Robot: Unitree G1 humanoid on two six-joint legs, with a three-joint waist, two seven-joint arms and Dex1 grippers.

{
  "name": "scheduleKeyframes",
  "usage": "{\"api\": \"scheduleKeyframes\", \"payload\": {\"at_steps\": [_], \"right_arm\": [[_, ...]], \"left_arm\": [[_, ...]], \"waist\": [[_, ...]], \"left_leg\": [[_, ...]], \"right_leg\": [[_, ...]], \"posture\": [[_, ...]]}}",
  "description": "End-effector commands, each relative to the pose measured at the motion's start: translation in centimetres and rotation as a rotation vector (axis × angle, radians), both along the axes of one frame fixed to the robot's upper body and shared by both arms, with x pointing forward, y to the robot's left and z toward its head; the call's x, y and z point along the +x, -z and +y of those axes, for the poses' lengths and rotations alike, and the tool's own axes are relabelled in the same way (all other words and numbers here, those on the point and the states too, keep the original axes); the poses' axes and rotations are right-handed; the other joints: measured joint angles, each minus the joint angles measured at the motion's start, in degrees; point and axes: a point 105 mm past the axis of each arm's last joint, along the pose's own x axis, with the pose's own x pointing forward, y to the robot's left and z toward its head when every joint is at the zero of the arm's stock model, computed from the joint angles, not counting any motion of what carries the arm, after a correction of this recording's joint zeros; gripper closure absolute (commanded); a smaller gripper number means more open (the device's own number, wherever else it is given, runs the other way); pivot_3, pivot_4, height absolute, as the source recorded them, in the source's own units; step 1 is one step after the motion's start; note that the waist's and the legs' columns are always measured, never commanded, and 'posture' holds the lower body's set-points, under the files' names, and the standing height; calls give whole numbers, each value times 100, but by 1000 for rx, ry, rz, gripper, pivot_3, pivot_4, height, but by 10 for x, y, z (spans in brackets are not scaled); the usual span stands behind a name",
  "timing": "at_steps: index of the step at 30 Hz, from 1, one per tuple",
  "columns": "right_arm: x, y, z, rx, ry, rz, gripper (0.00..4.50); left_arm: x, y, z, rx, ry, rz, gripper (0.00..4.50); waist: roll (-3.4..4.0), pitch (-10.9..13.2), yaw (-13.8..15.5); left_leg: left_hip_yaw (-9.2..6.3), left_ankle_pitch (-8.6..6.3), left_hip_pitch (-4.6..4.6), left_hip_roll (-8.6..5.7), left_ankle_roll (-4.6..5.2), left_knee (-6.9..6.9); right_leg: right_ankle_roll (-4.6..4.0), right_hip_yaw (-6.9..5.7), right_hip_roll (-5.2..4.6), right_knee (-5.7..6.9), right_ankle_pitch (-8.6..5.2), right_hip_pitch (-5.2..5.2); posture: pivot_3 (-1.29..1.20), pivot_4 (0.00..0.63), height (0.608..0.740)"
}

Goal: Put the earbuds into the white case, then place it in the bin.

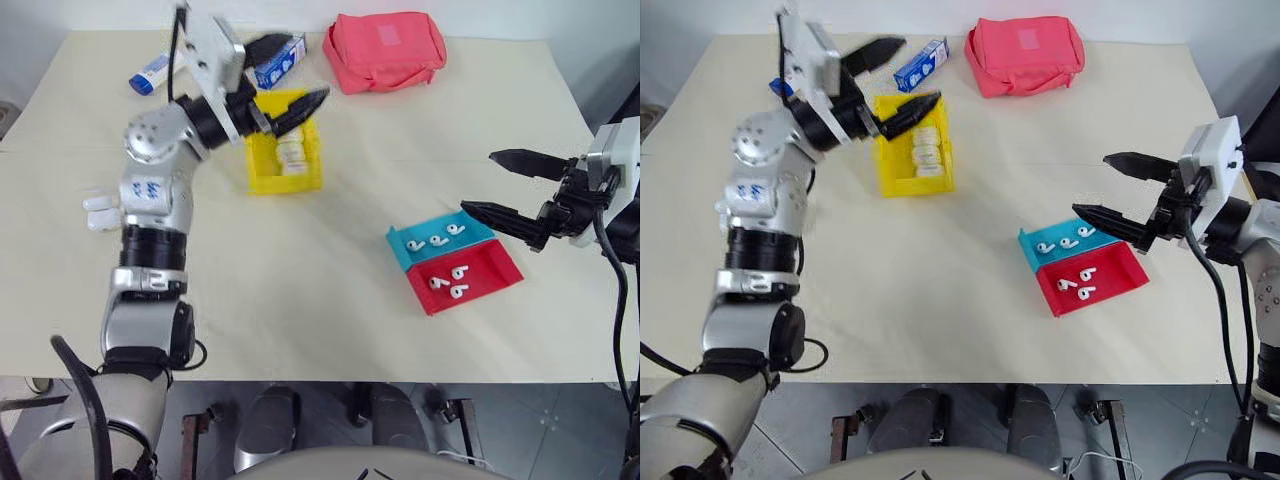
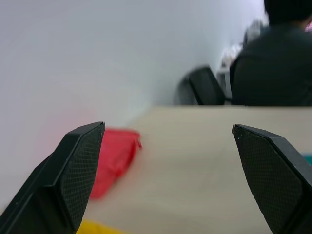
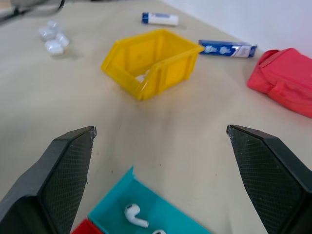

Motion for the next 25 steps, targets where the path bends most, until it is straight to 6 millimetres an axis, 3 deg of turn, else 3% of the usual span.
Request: {"api": "scheduleKeyframes", "payload": {"at_steps": [1, 4, 6, 9, 11, 15, 17, 20, 22, 25], "right_arm": [[3, -14, -7, -26, -4, -62, 0], [7, -19, -7, -22, -5, -76, 0], [6, -15, -5, -34, -30, -57, 0], [7, -11, -5, -47, -42, -40, 0], [5, -7, -6, -66, -53, -23, 0], [-1, 9, -6, -133, -87, 28, 0], [-6, 19, -8, -169, -97, 61, 0], [-12, 30, -13, -211, -100, 97, 0], [-17, 37, -18, -234, -100, 122, 0], [-16, 38, -22, -231, -86, 122, 0]], "left_arm": [[5, -47, 9, -282, 1, -16, 59], [8, -49, 7, -376, 46, 53, 59], [-4, -36, -5, -350, 200, 145, 59], [-21, -18, -11, -167, 317, 137, 59], [-36, -3, -4, -40, 415, 174, 59], [-61, 35, 22, 185, 530, 262, 59], [-67, 63, 40, 306, 507, 300, 59], [-72, 89, 64, 409, 449, 358, 59], [-74, 101, 82, 447, 396, 415, 59], [-75, 101, 92, 446, 365, 412, 59]], "waist": [[-2, 1, -3], [-1, 0, -26], [0, 0, -32], [-2, 1, -68], [-6, 5, -109], [-2, 5, -181], [0, 4, -184], [1, 6, -166], [-1, 8, -156], [-2, 8, -158]], "left_leg": [[0, 1, 0, -1, 2, 0], [-3, 2, 5, -1, 6, -2], [8, 4, 5, -1, 3, -2], [45, 8, 6, -1, -4, -2], [49, 11, 5, -4, -9, -2], [51, 9, 8, 1, -19, -5], [53, 6, 15, 6, -22, -8], [52, 5, 16, 14, -24, -7], [42, 5, 6, 18, -24, -3], [9, 4, 6, 17, -23, -3]], "right_leg": [[1, 0, -1, 0, 1, 2], [5, 3, -2, 0, 2, 5], [5, 0, 2, 1, 2, 5], [4, 0, 12, 3, 2, 4], [4, 1, 18, 3, 2, 2], [-5, 2, 23, 3, -3, -1], [-12, 3, 23, 8, -7, 0], [-14, 4, 21, 12, -8, -1], [-14, 3, 15, 13, -8, -8], [-15, 3, 10, 13, -9, -8]], "posture": [[0, 150, 740], [0, 150, 740], [0, 150, 740], [0, 150, 740], [0, 150, 740], [0, 150, 740], [0, 150, 740], [0, 150, 740], [0, 150, 740], [0, 150, 740]]}}
